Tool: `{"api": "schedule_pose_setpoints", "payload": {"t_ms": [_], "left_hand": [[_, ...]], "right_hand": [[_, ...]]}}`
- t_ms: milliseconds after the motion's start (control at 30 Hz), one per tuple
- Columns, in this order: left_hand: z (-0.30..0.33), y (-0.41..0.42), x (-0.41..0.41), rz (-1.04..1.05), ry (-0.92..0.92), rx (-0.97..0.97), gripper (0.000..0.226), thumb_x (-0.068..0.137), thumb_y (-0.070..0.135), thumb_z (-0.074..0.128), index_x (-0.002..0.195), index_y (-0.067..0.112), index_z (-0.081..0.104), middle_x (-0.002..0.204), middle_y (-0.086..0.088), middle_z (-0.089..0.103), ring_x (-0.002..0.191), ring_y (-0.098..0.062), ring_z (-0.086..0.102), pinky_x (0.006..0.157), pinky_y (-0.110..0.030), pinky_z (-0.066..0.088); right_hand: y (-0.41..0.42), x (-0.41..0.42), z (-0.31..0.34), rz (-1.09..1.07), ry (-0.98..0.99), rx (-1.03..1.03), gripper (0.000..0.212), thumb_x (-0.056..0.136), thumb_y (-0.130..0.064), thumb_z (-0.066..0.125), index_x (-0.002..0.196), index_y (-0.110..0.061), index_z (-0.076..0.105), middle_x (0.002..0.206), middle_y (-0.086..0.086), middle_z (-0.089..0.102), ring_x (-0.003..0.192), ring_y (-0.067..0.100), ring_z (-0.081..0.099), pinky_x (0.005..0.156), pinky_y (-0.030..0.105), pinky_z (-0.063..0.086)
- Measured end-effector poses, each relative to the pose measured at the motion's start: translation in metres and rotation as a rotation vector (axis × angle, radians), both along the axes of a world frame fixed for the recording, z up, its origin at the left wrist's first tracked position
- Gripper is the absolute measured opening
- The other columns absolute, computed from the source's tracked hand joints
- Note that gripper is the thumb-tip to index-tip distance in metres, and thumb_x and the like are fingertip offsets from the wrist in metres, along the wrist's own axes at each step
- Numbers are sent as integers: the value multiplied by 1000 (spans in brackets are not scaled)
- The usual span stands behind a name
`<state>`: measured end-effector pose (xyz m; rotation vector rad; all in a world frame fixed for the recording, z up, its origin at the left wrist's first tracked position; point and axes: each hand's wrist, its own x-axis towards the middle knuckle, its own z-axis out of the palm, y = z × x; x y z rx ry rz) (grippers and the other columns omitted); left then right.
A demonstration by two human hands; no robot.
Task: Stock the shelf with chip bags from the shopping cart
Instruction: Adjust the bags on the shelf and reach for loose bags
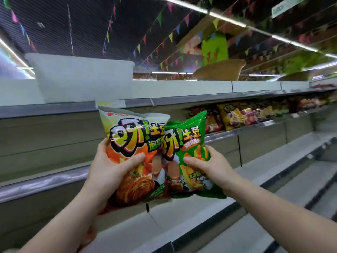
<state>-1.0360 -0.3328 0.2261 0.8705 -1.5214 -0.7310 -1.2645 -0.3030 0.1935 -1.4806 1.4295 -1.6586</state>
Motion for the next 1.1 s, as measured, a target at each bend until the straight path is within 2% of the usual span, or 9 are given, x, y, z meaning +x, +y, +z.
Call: {"api": "schedule_pose_setpoints", "payload": {"t_ms": [133,233,300,433,700,767,867,933,1100], "left_hand": [[-14,-19,-53,-56,24,40,128,23,59,86,138,29,38,120,4,63,104,-19,64,94,-49,50],[-20,-32,-86,-86,18,67,121,31,54,90,138,28,38,117,5,64,102,-19,65,93,-49,51],[-21,-45,-101,-93,12,84,116,39,48,92,139,28,37,115,5,64,101,-20,65,93,-49,50],[-14,-75,-123,-106,-11,83,119,34,53,93,138,28,39,117,4,65,101,-20,66,93,-48,51],[6,-154,-170,-230,-61,144,108,34,51,93,129,21,49,108,-2,69,92,-23,69,87,-46,54],[14,-165,-185,-271,-81,165,97,37,48,91,122,20,53,104,-4,70,89,-24,70,84,-43,55],[22,-184,-205,-346,-76,212,61,50,36,88,103,21,61,97,-8,74,84,-27,71,82,-42,56],[25,-191,-215,-400,-81,215,57,46,36,82,98,20,64,93,-8,75,84,-29,72,84,-46,56],[21,-227,-232,-423,-56,219,48,66,43,81,105,17,67,83,-8,75,75,-30,71,75,-48,58]], "right_hand": [[-6,-52,-11,-42,-3,16,45,70,-36,77,105,-23,52,103,-1,65,94,18,64,86,39,53],[-16,-84,-18,-49,-31,33,37,71,-34,77,96,-27,51,102,1,66,94,20,65,88,42,53],[-28,-101,-21,-56,-62,38,37,71,-32,77,98,-25,53,102,2,67,94,22,66,89,44,52],[-56,-122,-21,-59,-123,24,41,70,-31,77,103,-20,55,102,6,69,94,25,67,89,47,52],[-116,-166,-5,-127,-176,-31,27,74,-26,75,93,-21,56,93,5,70,84,23,68,80,38,55],[-128,-182,2,-141,-189,-43,26,74,-27,74,94,-19,58,91,6,71,82,23,69,76,36,55],[-145,-210,10,-133,-227,-26,33,75,-30,73,100,-14,59,88,9,73,74,23,71,66,32,56],[-157,-228,15,-124,-252,-19,29,77,-30,71,98,-13,60,78,6,74,64,20,71,57,27,55],[-194,-278,30,-52,-287,5,47,63,-38,74,99,-10,64,88,13,74,75,30,70,76,42,56]]}}
